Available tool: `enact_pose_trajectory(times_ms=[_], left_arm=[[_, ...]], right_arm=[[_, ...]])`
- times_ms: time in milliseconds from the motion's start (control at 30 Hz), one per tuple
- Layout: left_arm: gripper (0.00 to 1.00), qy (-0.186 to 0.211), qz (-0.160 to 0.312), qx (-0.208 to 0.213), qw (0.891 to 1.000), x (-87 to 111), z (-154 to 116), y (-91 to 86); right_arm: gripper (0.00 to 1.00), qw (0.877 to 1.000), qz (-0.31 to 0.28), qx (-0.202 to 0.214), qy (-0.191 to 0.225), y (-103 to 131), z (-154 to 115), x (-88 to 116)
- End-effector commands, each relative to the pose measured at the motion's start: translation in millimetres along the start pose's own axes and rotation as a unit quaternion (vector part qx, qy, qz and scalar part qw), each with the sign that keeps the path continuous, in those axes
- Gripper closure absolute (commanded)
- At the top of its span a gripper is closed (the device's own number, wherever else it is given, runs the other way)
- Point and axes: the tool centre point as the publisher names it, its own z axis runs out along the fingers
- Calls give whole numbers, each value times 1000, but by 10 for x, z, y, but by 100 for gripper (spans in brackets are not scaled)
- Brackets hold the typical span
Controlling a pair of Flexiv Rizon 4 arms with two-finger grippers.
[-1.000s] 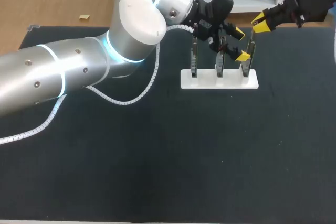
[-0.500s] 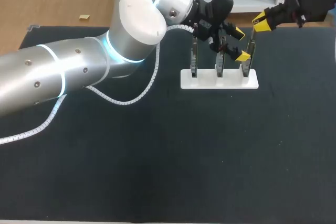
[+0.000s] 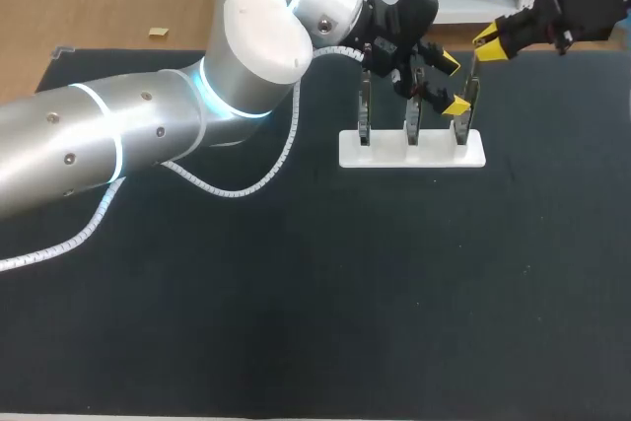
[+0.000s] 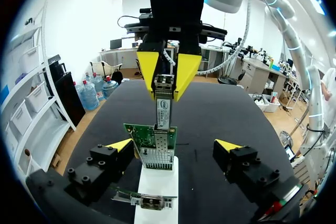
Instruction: Pick up the optical module with the left hand, and insert it into the network port with the right hand.
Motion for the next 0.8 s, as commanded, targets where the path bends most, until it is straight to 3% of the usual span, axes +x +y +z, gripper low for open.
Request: enact_pose_trajectory(times_ms=[33, 800], left_arm=[[0, 2, -1, 0, 1000, -8, 2, 7], [0, 2, -1, 0, 1000, -8, 2, 7]], right_arm=[[100, 1000, 1, 3, 1, 24, 2, 0], [100, 1000, 2, 14, -1, -7, -14, -2]])
